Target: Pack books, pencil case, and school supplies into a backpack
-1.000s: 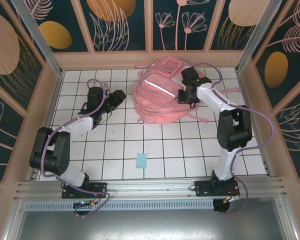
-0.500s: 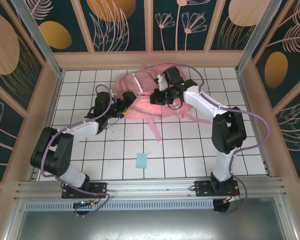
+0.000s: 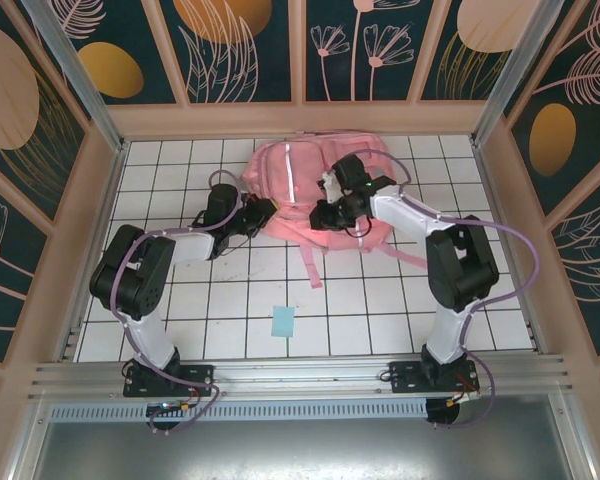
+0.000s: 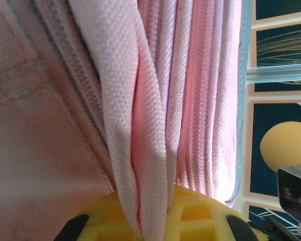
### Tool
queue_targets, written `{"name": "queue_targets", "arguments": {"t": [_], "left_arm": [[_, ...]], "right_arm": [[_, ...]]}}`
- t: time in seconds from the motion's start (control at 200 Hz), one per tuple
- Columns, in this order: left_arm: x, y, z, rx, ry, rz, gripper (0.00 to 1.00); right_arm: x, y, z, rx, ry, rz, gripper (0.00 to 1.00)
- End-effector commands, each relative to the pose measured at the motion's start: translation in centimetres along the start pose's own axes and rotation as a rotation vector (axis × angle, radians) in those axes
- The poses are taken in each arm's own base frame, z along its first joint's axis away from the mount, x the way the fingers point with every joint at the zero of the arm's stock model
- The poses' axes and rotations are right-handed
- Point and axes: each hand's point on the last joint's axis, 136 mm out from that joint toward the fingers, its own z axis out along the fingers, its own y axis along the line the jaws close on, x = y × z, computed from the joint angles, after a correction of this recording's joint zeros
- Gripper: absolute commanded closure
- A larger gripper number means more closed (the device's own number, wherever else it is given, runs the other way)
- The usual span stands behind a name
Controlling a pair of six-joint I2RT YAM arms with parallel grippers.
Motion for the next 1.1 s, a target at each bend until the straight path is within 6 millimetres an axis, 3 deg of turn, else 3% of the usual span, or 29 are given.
{"name": "queue_targets", "arguments": {"t": [0.0, 0.05, 0.085, 0.15, 0.22, 0.28, 0.32, 0.415, 0.54, 0.635, 0.69, 0.715, 0.771, 0.851, 0.871, 0.956, 1.091], "left_arm": [[-2.3, -2.5, -0.6, 0.086, -0.083, 0.023, 1.0], [-1.9, -2.8, -0.7, 0.091, -0.079, 0.027, 0.97], [-1.6, -2.9, -0.9, 0.091, -0.078, 0.029, 0.91], [-1.3, -2.9, -1.2, 0.088, -0.076, 0.03, 0.78], [-1.0, -2.8, -1.6, 0.073, -0.072, 0.035, 0.51], [-0.7, -2.1, -1.8, 0.036, -0.063, 0.06, 0.41], [-0.7, -3.1, -2.8, 0.034, -0.069, 0.103, 0.35], [-0.8, -3.6, -4.2, -0.028, -0.076, 0.221, 0.32], [-2.2, -4.9, -6.3, -0.103, -0.142, 0.357, 0.26], [-3.1, -6.2, -6.4, -0.095, -0.171, 0.402, 0.25], [-3.3, -6.1, -5.5, -0.097, -0.158, 0.408, 0.26], [-3.7, -7.1, -5.2, -0.078, -0.164, 0.413, 0.25], [-4.0, -7.4, -3.9, -0.06, -0.145, 0.42, 0.25], [-4.2, -6.8, -2.0, -0.055, -0.115, 0.412, 0.27], [-4.0, -5.5, -0.8, -0.071, -0.094, 0.405, 0.27], [-3.6, -3.9, 1.1, -0.075, -0.046, 0.381, 0.29], [-2.7, -1.0, 2.4, -0.107, 0.0, 0.35, 0.3]], "right_arm": [[-1.6, 0.1, -4.1, 0.03, -0.104, -0.029, 0.52], [-2.1, 0.2, -4.9, 0.033, -0.128, -0.034, 0.36], [-2.6, 0.4, -5.5, 0.035, -0.15, -0.037, 0.32], [-3.5, 0.6, -6.5, 0.049, -0.189, -0.03, 0.31], [-4.5, 0.4, -7.2, 0.079, -0.228, -0.008, 0.31], [-5.0, 0.1, -7.3, 0.11, -0.25, 0.011, 0.31], [-5.3, -0.4, -7.2, 0.137, -0.262, 0.026, 0.31], [-5.7, -1.9, -6.4, 0.19, -0.288, 0.06, 0.31], [-7.0, -1.4, -5.1, 0.124, -0.333, 0.08, 0.32], [-8.2, -0.7, -4.3, 0.074, -0.36, 0.094, 0.36], [-8.7, -0.4, -4.0, 0.052, -0.373, 0.095, 0.37], [-8.8, -0.3, -3.7, 0.046, -0.374, 0.095, 0.38], [-8.9, -0.5, -3.0, 0.042, -0.363, 0.103, 0.39], [-8.8, -1.0, -1.8, 0.041, -0.348, 0.121, 0.41], [-8.7, -1.1, -1.4, 0.039, -0.344, 0.123, 0.42], [-8.5, -1.5, -0.2, 0.032, -0.333, 0.127, 0.43], [-8.4, -2.5, 1.6, 0.041, -0.314, 0.139, 0.43]]}}
